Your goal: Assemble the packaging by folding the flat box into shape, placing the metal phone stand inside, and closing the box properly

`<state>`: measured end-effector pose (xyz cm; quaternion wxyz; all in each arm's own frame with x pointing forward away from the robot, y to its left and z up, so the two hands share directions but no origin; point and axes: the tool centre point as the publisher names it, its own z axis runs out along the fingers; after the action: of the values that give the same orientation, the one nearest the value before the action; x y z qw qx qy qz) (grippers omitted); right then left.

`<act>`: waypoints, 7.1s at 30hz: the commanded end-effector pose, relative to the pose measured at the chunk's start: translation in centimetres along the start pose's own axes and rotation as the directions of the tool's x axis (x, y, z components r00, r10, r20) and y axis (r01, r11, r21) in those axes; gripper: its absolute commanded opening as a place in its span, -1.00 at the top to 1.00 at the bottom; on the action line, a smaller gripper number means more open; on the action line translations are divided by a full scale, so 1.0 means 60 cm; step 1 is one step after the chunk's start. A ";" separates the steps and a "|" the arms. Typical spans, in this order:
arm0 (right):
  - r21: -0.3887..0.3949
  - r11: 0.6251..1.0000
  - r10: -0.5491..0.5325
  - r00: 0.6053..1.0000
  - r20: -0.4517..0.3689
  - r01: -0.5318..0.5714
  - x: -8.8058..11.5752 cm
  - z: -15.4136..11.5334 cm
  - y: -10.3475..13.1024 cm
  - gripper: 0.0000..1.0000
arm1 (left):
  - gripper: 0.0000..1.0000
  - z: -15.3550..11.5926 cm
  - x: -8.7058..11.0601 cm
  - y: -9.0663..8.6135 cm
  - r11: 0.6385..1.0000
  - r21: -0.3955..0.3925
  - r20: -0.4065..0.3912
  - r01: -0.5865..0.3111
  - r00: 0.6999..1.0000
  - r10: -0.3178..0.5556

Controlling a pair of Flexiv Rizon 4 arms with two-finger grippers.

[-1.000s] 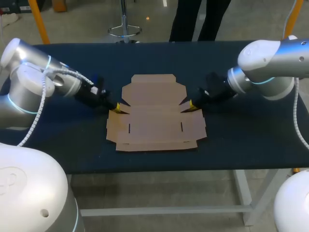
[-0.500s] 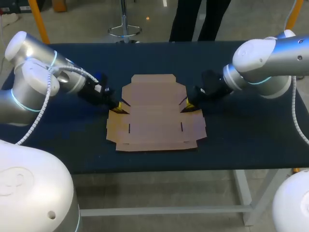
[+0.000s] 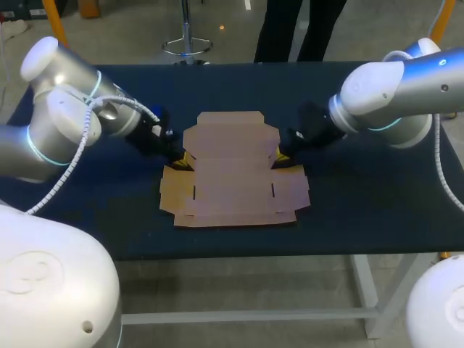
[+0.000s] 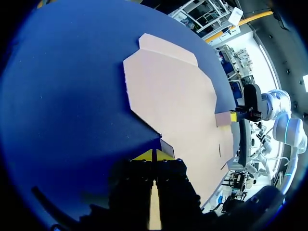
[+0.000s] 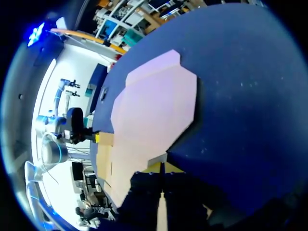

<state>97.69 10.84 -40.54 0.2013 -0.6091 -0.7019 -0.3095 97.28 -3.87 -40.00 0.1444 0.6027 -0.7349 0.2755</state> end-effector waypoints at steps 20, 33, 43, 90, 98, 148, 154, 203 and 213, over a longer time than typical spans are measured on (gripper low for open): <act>-0.025 0.999 0.024 0.992 0.127 -0.020 0.021 0.004 -0.007 1.00 | 1.00 0.003 0.030 0.008 1.000 -0.001 0.073 -0.018 0.997 0.018; -0.040 0.999 0.037 0.985 0.169 -0.031 0.027 0.012 -0.007 1.00 | 1.00 0.010 0.040 0.005 1.000 0.006 0.091 -0.030 0.995 0.030; -0.049 0.998 0.043 0.976 0.213 -0.034 0.031 0.020 -0.005 1.00 | 1.00 0.013 0.050 0.005 0.999 0.031 0.133 -0.043 0.990 0.039; -0.057 0.995 0.097 0.923 0.372 -0.082 0.010 0.064 -0.006 1.00 | 1.00 0.070 0.048 -0.005 1.000 0.013 0.317 -0.006 0.948 0.002; -0.090 0.994 0.081 0.949 0.304 -0.056 0.022 0.028 -0.006 1.00 | 1.00 0.040 0.051 -0.009 1.000 0.013 0.293 0.008 0.956 -0.012; -0.080 0.997 0.019 1.000 -0.011 -0.019 0.005 -0.170 -0.085 1.00 | 1.00 -0.186 0.032 0.110 0.998 0.019 0.092 0.067 0.993 -0.069; -0.081 0.996 0.024 1.000 -0.009 -0.024 0.008 -0.180 -0.127 1.00 | 1.00 -0.193 0.035 0.150 0.996 0.018 0.072 0.085 0.994 -0.086; -0.110 0.989 0.103 0.994 0.027 -0.099 -0.002 -0.171 -0.347 1.00 | 1.00 -0.150 0.082 0.377 0.986 -0.048 -0.038 0.161 0.986 -0.163; -0.110 0.989 0.103 0.994 0.027 -0.099 -0.002 -0.171 -0.347 1.00 | 1.00 -0.150 0.082 0.377 0.986 -0.048 -0.038 0.161 0.986 -0.163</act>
<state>76.47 2.52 -37.16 0.1703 -0.6603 -0.6556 -0.3244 73.18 0.19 -35.23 0.1954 0.6509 -0.6858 0.2602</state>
